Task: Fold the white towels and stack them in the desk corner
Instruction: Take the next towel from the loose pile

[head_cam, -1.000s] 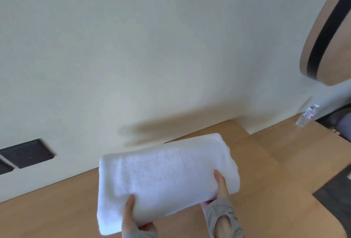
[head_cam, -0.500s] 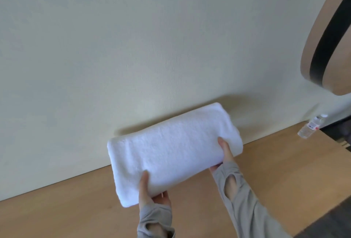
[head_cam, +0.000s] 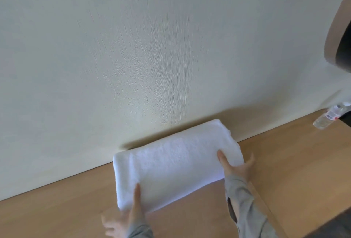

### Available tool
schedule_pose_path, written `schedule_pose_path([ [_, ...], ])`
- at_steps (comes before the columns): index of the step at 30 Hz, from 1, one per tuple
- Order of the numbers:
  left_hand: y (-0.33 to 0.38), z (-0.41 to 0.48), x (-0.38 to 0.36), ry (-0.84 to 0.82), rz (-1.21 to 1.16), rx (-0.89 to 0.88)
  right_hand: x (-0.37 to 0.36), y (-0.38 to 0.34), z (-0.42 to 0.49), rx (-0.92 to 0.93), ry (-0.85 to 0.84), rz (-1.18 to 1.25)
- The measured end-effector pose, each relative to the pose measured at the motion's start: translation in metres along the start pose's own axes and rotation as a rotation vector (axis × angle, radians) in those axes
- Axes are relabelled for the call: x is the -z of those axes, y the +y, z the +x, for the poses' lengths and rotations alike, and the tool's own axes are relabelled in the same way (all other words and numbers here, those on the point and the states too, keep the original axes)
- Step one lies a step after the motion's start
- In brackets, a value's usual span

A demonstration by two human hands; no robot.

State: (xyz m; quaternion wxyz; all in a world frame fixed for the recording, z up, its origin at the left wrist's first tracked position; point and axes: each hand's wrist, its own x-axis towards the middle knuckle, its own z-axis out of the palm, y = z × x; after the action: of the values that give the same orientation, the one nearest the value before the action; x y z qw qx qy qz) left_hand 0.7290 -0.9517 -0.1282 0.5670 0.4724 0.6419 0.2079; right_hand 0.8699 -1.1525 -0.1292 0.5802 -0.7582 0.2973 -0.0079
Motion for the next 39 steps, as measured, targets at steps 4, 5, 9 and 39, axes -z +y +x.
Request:
schedule_pose_path([
  [4,0.005,0.023,0.01,-0.03,0.213,-0.21,0.009,-0.002,0.017,0.165,-0.249,-0.062],
  [5,0.007,0.024,0.008,-0.052,0.199,-0.208,0.011,0.0,0.018,0.15,-0.292,-0.039],
  [9,0.0,0.03,0.003,-0.062,0.25,-0.23,0.009,0.013,0.017,0.156,-0.257,-0.054],
  [39,0.216,0.064,0.324,0.02,1.235,-0.974,-0.113,-0.182,-0.358,1.412,-0.592,-0.806],
])
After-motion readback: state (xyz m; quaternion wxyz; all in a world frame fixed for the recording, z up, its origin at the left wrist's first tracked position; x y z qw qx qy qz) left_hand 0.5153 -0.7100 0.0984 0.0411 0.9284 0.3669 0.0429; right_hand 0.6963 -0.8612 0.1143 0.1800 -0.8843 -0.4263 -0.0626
